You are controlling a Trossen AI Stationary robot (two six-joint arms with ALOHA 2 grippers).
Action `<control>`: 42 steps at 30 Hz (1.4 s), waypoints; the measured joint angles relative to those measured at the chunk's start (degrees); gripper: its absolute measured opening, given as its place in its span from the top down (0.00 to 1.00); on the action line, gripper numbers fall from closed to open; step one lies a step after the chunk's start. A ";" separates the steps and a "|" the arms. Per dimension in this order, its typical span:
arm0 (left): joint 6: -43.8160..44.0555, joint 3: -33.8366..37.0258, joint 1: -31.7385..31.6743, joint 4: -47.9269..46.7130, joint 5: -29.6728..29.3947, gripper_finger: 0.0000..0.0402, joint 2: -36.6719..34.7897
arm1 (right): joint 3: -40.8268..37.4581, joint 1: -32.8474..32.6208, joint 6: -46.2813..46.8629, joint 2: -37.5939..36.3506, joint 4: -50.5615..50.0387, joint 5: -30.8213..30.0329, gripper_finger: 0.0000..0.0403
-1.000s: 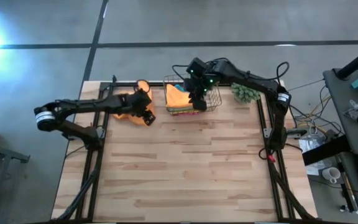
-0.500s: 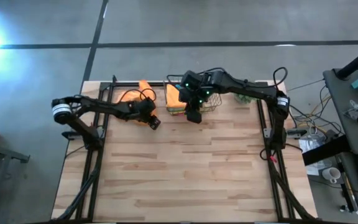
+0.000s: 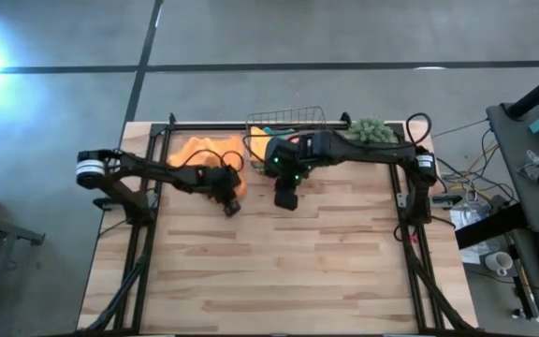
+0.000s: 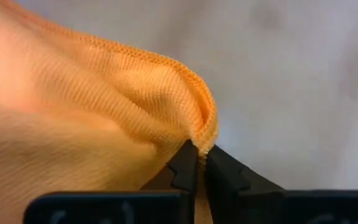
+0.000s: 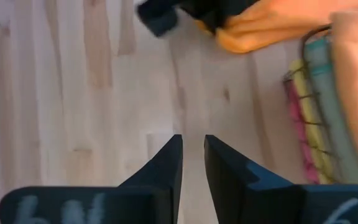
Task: Fold microfiber towels
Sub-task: Fold the orange microfiber cloth
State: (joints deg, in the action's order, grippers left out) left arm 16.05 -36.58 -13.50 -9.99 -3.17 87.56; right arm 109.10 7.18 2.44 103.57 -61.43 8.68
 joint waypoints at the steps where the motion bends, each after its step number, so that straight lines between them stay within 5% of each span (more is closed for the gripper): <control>1: -1.00 0.17 1.50 -1.45 1.75 0.99 -1.57 | 0.00 -0.59 0.85 0.00 0.00 -0.11 0.86; 11: -2.15 0.50 19.19 -21.86 8.18 0.99 -18.03 | -4.10 -4.78 7.13 0.17 -0.33 -0.28 0.86; 19: 2.94 0.57 28.40 -30.51 8.87 1.00 -18.24 | -14.15 -8.46 7.49 0.22 15.90 0.27 0.85; 32: 13.47 0.61 46.67 -31.02 12.48 1.00 -17.87 | -29.46 -11.75 3.86 1.29 46.45 0.45 0.73; 42: 16.94 0.61 58.78 -24.62 14.89 1.00 -16.12 | -20.21 -13.13 -9.56 13.42 51.64 0.84 0.67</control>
State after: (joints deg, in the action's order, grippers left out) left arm 32.99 -35.97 45.28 -34.61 11.72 71.44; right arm 88.89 -5.95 -7.11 116.99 -9.79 9.51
